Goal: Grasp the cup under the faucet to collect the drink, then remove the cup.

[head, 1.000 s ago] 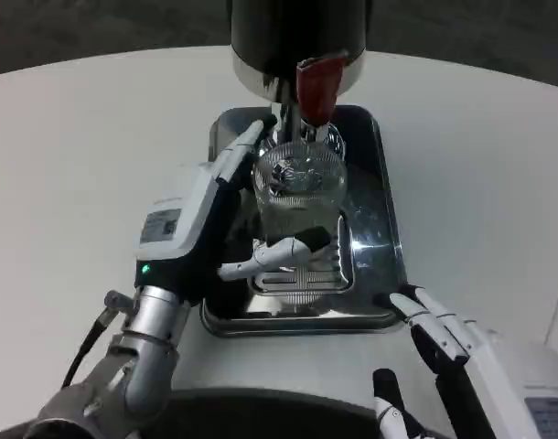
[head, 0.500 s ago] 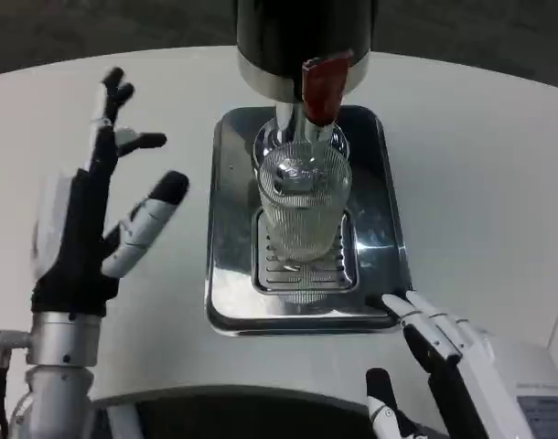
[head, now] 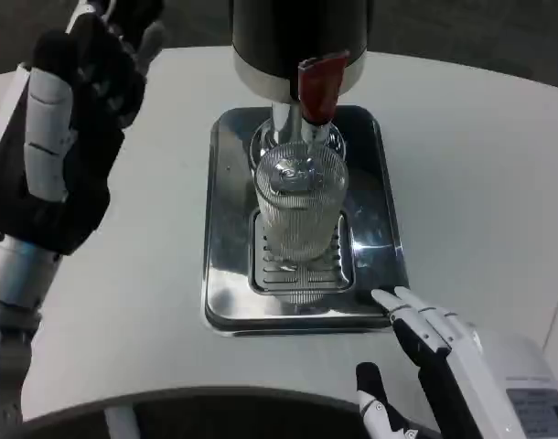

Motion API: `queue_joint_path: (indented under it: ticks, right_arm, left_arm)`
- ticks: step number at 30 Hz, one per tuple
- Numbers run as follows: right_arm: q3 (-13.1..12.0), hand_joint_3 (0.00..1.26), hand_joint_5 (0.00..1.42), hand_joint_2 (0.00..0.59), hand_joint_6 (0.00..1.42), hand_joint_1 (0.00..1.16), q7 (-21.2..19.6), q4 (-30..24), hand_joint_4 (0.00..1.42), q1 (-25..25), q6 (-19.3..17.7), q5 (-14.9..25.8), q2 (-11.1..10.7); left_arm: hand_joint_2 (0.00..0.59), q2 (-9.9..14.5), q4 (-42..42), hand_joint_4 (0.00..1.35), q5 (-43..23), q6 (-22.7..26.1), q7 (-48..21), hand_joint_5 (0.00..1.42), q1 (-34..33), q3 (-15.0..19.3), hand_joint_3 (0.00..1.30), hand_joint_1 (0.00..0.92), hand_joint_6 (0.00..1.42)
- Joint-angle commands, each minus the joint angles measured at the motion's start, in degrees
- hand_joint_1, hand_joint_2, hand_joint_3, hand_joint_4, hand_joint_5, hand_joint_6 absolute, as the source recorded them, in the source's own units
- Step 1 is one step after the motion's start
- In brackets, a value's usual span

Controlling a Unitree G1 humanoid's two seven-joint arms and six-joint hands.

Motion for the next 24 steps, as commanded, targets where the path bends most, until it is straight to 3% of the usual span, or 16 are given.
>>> queue_joint_path:
  ticks: [1, 4, 11, 17, 24]
  right_arm:
    - [0.48, 0.22, 0.21, 0.558, 0.33, 0.36, 0.49, 0.18, 0.16, 0.34, 0.88, -0.15, 0.55]
    - [0.64, 0.22, 0.21, 0.558, 0.33, 0.36, 0.49, -0.04, 0.16, 0.35, 1.09, -0.18, 0.69]
    - [0.69, 0.22, 0.22, 0.550, 0.36, 0.37, 0.05, -0.72, 0.17, 0.96, 1.56, -0.40, 1.42]
    - [0.30, 0.22, 0.22, 0.540, 0.37, 0.38, -0.25, -1.33, 0.17, 2.27, 1.62, -0.09, 1.73]
    - [-0.12, 0.22, 0.23, 0.540, 0.37, 0.38, -0.64, -1.85, 0.17, 3.48, 1.34, 0.19, 1.87]
  left_arm:
    - [0.131, 2.65, -5.63, 0.00, -5.64, 10.39, -6.33, 0.00, -1.85, 2.54, 0.00, 0.000, 0.01]
    - [0.121, 3.53, -6.84, 0.00, -6.56, 15.06, -9.21, 0.00, -4.41, 3.44, 0.00, 0.000, 0.02]
    - [0.147, 2.28, -6.01, 0.00, -5.07, 20.59, -11.10, 0.03, -8.77, 3.95, 0.00, 0.000, 0.03]
    - [0.174, 1.25, -3.42, 0.00, -0.32, 21.16, -12.43, 0.05, -12.01, 2.65, 0.00, 0.000, 0.04]
    - [0.160, -1.29, -0.10, 0.00, 4.86, 20.56, -14.47, 0.04, -15.31, 0.56, 0.00, 0.000, 0.03]
